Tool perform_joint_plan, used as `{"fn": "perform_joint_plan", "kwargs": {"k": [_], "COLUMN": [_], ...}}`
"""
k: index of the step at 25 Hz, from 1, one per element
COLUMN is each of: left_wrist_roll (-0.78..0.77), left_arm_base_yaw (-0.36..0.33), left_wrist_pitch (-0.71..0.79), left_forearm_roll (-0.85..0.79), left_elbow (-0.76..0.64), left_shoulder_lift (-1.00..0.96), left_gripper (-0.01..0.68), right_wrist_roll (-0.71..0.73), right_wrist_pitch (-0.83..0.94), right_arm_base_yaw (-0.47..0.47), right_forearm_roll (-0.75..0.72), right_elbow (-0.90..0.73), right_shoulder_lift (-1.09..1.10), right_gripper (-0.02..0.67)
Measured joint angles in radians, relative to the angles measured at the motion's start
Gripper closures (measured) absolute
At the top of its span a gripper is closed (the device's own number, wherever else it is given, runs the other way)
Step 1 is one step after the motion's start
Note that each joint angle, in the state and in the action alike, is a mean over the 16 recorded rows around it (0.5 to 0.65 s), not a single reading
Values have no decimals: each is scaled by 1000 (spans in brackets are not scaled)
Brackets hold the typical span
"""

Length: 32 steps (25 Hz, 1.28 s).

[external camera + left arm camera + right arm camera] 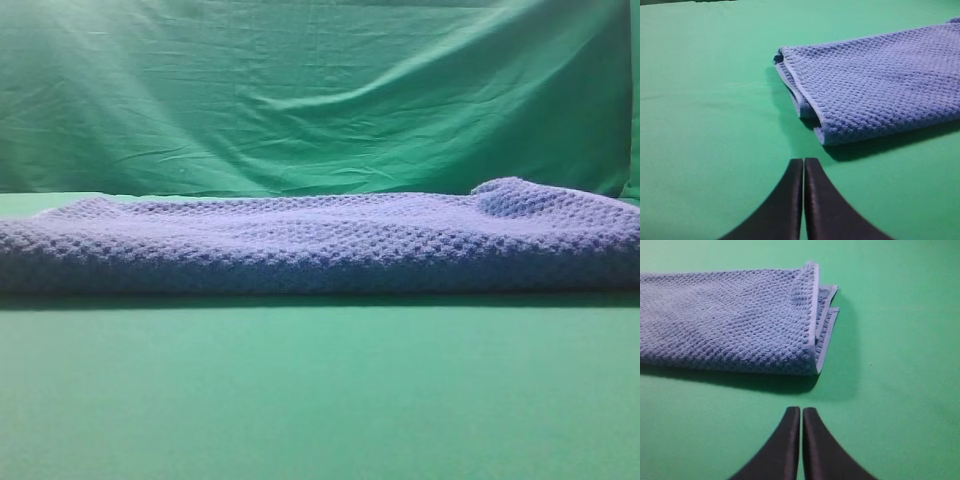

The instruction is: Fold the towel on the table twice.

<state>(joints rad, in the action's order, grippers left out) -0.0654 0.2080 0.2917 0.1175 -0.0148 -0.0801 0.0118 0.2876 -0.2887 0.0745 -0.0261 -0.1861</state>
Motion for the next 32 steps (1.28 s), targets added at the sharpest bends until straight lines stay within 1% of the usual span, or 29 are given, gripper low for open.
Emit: {"fn": "perform_joint_plan", "kwargs": {"k": [9, 14, 18, 32], "left_wrist_roll": [0, 1, 1, 1], "left_arm_base_yaw": [-121, -164, -173, -174], "left_wrist_pitch": [1, 2, 3, 14], "left_forearm_roll": [0, 0, 0, -1], "left_elbow": [0, 0, 0, 0], "left_shoulder_lift": [58, 83, 90, 91], "left_gripper": [673, 673, 673, 673], "right_wrist_roll": [0, -1, -2, -2], "right_wrist_pitch": [48, 72, 81, 84], "right_arm_base_yaw": [112, 149, 157, 158], "right_forearm_roll": [0, 0, 0, 0], "right_elbow": [0, 0, 0, 0], "right_shoulder_lift": [114, 168, 189, 197], "right_gripper": [649, 649, 649, 649]}}
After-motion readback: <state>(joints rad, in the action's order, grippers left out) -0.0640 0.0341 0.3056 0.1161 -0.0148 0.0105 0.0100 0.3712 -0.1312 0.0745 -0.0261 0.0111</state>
